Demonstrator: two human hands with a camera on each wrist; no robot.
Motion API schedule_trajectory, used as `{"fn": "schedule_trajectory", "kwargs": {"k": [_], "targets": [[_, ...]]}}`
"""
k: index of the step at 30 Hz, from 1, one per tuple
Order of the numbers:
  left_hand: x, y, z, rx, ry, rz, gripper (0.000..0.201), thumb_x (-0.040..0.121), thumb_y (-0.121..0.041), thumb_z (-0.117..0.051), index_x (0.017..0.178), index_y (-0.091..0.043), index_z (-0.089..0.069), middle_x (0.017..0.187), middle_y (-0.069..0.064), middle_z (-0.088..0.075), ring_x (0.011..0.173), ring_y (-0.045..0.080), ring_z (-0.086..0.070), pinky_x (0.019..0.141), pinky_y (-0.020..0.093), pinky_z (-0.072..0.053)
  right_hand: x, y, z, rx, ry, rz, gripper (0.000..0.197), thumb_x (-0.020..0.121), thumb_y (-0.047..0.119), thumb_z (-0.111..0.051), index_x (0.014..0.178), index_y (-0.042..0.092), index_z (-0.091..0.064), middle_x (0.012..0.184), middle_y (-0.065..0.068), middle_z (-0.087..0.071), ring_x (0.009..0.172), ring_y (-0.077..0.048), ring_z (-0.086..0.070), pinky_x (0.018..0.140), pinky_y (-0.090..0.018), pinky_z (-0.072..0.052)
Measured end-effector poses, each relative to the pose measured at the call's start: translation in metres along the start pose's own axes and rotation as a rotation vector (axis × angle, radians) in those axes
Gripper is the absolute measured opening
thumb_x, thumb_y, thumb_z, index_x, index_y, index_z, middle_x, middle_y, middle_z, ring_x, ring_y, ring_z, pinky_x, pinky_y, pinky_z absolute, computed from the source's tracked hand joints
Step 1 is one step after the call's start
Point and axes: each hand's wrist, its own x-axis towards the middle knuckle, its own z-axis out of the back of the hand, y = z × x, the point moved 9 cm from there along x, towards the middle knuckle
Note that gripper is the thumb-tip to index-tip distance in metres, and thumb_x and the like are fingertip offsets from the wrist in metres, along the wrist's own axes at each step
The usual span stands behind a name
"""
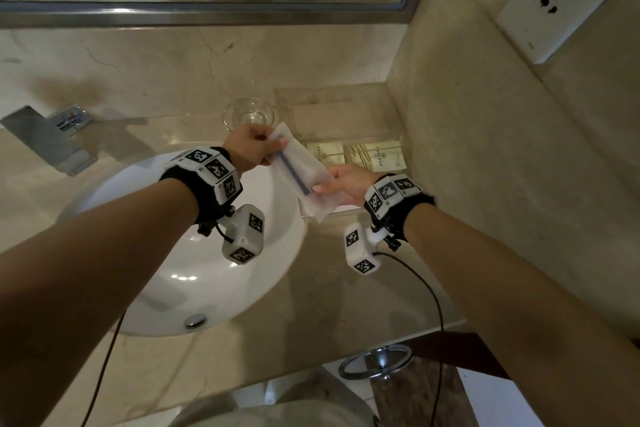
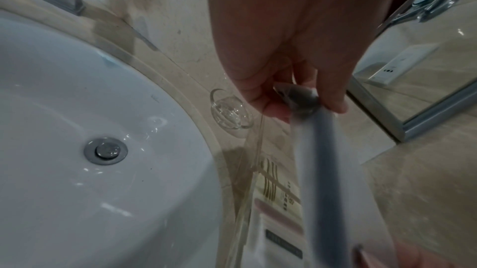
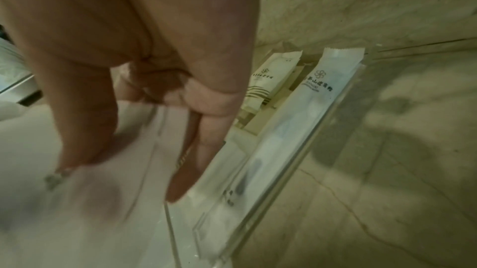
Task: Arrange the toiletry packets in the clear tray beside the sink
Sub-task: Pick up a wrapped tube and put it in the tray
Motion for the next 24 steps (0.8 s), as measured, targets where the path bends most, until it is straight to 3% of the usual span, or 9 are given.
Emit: {"fn": "schedule_trajectory", "kwargs": {"k": [3, 6, 9, 11, 13, 16, 20, 22, 24], "targets": [[0.003, -0.003, 0.001, 0.007, -0.016, -0.052, 0.026, 0.088, -0.012, -0.059, 0.108, 0.005, -0.06, 0.068, -0.002, -0.049, 0.063, 0.008, -0.047, 0.054, 0.013, -0.041, 0.0, 0.003, 0.003, 0.066, -0.022, 0.014, 0.031, 0.086, 0.008, -0.063, 0.116, -0.001, -0.06, 0.123, -0.024, -0.061, 0.109, -0.038, -0.061, 0.099, -0.051, -0.047], [0.003, -0.011, -0.008, 0.051, 0.046, -0.096, 0.017, 0.088, -0.011, -0.058, 0.101, -0.001, -0.062, 0.067, -0.002, -0.049, 0.056, 0.001, -0.05, 0.051, 0.01, -0.041, -0.001, 0.015, 0.004, 0.075, -0.01, 0.042, 0.022, 0.089, 0.013, -0.059, 0.11, 0.006, -0.062, 0.101, -0.005, -0.067, 0.091, -0.02, -0.064, 0.084, -0.031, -0.053], [0.005, -0.012, -0.017, 0.004, 0.098, -0.089, 0.022, 0.087, -0.01, -0.059, 0.102, 0.006, -0.061, 0.072, 0.004, -0.054, 0.071, 0.016, -0.054, 0.067, 0.025, -0.048, -0.003, 0.027, 0.009, 0.028, -0.044, 0.073, 0.01, 0.088, 0.013, -0.062, 0.097, 0.012, -0.062, 0.084, 0.002, -0.062, 0.076, -0.011, -0.058, 0.073, -0.021, -0.048], [0.005, -0.013, -0.023, -0.042, 0.119, -0.068, 0.014, 0.087, -0.011, -0.059, 0.094, 0.001, -0.063, 0.078, 0.007, -0.057, 0.078, 0.023, -0.056, 0.074, 0.031, -0.05, -0.001, 0.029, 0.008, -0.012, -0.052, 0.081, 0.009, 0.086, 0.01, -0.063, 0.095, 0.01, -0.062, 0.079, 0.001, -0.061, 0.069, -0.01, -0.055, 0.064, -0.02, -0.042], [0.005, -0.015, -0.025, -0.08, 0.109, -0.055, 0.006, 0.086, -0.012, -0.06, 0.091, -0.007, -0.061, 0.081, 0.006, -0.058, 0.077, 0.02, -0.057, 0.071, 0.026, -0.052, 0.0, 0.028, 0.006, -0.003, -0.051, 0.083, 0.004, 0.086, 0.005, -0.062, 0.087, 0.01, -0.062, 0.077, -0.001, -0.061, 0.066, -0.01, -0.054, 0.059, -0.021, -0.038], [0.004, -0.014, -0.021, -0.111, 0.079, -0.022, 0.021, 0.087, -0.014, -0.059, 0.108, -0.01, -0.054, 0.087, 0.004, -0.058, 0.074, 0.016, -0.057, 0.072, 0.026, -0.053, 0.001, 0.026, 0.014, 0.098, -0.103, 0.106, 0.014, 0.088, 0.003, -0.058, 0.077, 0.012, -0.059, 0.076, -0.001, -0.061, 0.067, -0.013, -0.057, 0.06, -0.021, -0.043], [-0.001, 0.004, -0.025, -0.069, 0.172, 0.119, 0.041, 0.083, -0.014, -0.064, 0.12, -0.018, -0.047, 0.088, 0.002, -0.062, 0.076, 0.016, -0.059, 0.078, 0.03, -0.05, 0.002, 0.021, 0.022, 0.278, -0.114, 0.123, 0.015, 0.089, -0.002, -0.055, 0.081, 0.01, -0.058, 0.08, -0.004, -0.061, 0.07, -0.015, -0.06, 0.057, -0.018, -0.053], [-0.006, 0.014, -0.032, -0.048, 0.236, 0.186, 0.041, 0.081, -0.011, -0.067, 0.117, -0.017, -0.049, 0.092, 0.004, -0.064, 0.08, 0.018, -0.061, 0.078, 0.029, -0.051, 0.003, 0.018, 0.024, 0.337, -0.116, 0.136, 0.015, 0.088, -0.005, -0.054, 0.088, 0.009, -0.059, 0.082, -0.006, -0.063, 0.067, -0.015, -0.065, 0.057, -0.02, -0.057], [-0.013, 0.019, -0.041, 0.004, 0.292, 0.211, 0.025, 0.08, -0.007, -0.067, 0.1, -0.014, -0.055, 0.095, 0.007, -0.062, 0.083, 0.02, -0.061, 0.076, 0.03, -0.051, 0.003, 0.016, 0.026, 0.397, -0.135, 0.141, 0.018, 0.088, -0.008, -0.052, 0.091, 0.009, -0.059, 0.08, -0.005, -0.066, 0.062, -0.011, -0.07, 0.058, -0.022, -0.058]]}}
